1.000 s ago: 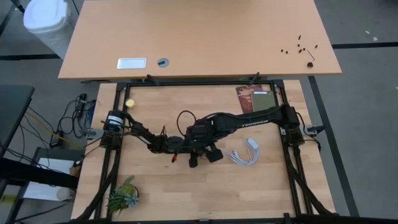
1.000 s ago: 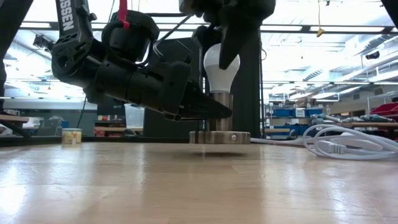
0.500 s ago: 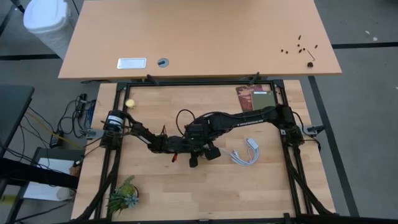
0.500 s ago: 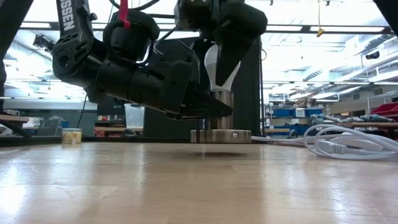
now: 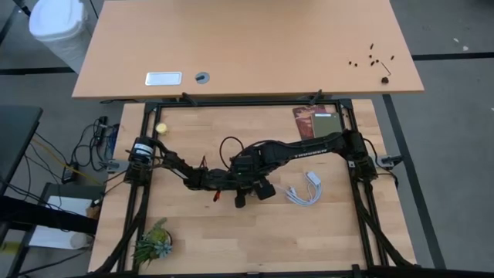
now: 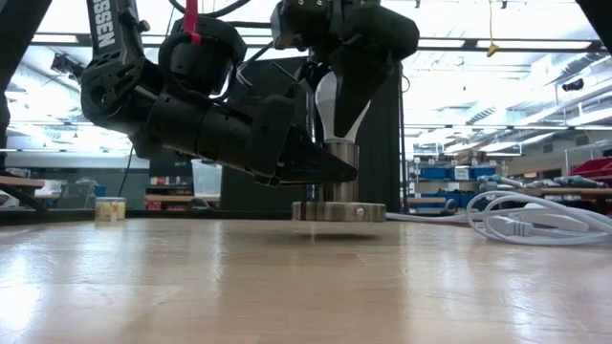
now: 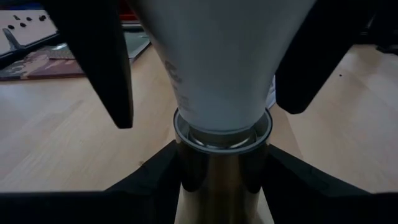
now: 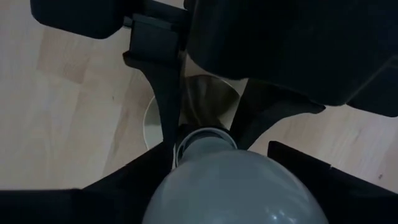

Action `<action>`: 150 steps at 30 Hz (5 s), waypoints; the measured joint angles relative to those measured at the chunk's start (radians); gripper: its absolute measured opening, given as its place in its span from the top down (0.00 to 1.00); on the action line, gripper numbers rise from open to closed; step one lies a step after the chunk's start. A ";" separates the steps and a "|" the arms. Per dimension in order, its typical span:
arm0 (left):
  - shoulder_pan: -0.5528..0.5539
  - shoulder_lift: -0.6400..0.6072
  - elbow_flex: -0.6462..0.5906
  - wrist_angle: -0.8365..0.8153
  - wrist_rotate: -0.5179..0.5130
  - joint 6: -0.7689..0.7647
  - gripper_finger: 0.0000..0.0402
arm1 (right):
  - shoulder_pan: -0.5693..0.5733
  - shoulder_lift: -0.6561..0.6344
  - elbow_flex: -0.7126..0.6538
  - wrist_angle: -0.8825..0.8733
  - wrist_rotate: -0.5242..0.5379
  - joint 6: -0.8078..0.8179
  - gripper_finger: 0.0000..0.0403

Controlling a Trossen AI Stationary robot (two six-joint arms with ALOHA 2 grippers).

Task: Screw lightbulb
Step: Insert the lightbulb into the lamp

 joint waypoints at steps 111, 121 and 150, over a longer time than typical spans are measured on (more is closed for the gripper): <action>0.002 0.000 -0.019 -0.008 -0.095 0.025 0.52 | -0.002 -0.055 0.046 0.078 0.001 0.467 0.16; 0.003 0.002 -0.019 -0.003 -0.094 0.024 0.52 | 0.024 -0.060 0.047 0.045 0.021 0.236 0.16; 0.002 -0.001 -0.019 -0.074 -0.086 -0.029 0.52 | 0.032 -0.051 0.091 -0.203 0.136 0.017 0.01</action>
